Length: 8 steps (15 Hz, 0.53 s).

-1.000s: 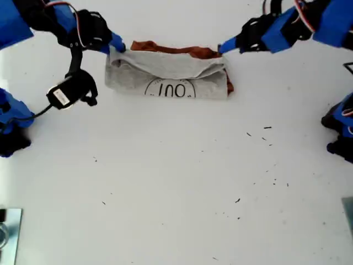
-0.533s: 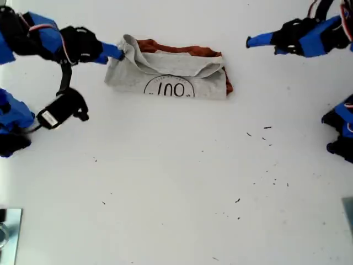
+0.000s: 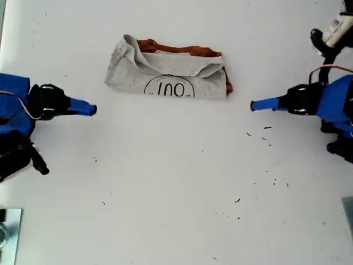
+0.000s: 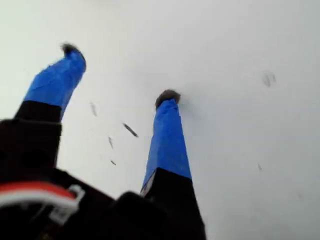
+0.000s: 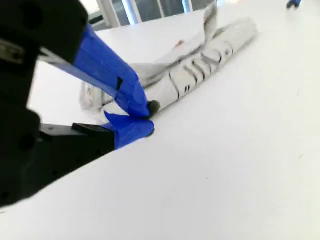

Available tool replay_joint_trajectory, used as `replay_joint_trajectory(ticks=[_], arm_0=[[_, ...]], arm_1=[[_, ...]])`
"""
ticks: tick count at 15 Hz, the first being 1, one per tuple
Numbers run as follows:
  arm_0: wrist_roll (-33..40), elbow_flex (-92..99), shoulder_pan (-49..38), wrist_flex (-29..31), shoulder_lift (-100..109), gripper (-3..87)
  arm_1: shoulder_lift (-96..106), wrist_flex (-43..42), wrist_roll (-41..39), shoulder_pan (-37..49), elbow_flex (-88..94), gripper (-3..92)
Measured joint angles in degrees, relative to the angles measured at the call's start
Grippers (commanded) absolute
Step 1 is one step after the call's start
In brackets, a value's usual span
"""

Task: Fold t shirt

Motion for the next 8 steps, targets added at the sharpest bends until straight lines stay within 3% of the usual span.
replay_joint_trajectory(ticks=[3, 6, 8], arm_0=[[-1.49, 2.02, 5.10, 1.32, 3.16, 9.8], [-1.49, 2.02, 8.09, 1.32, 3.69, 9.8], [-1.49, 2.02, 9.23, 1.32, 3.69, 9.8]], arm_1=[[2.02, 0.79, 3.78, 0.26, 0.09, 28.5], [2.20, 0.79, -19.42, 1.05, 0.09, 25.6], [2.20, 0.79, -22.24, 1.41, 0.09, 24.4]])
